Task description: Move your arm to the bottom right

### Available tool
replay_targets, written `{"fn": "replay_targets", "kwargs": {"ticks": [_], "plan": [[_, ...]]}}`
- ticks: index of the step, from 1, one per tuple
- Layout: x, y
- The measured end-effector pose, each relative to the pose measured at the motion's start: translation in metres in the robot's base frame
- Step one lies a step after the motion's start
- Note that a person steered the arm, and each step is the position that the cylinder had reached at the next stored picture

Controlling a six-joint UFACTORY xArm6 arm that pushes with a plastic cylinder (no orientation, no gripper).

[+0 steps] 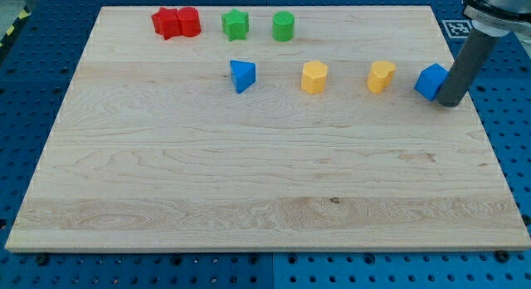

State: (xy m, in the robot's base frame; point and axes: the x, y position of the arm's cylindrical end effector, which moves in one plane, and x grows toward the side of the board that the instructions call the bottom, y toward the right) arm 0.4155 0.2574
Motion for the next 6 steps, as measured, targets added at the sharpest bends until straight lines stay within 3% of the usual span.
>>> {"fn": "replay_targets", "kwargs": {"ticks": [3, 5, 6], "plan": [[0.032, -0.002], [0.137, -0.002], [0.168, -0.002]]}}
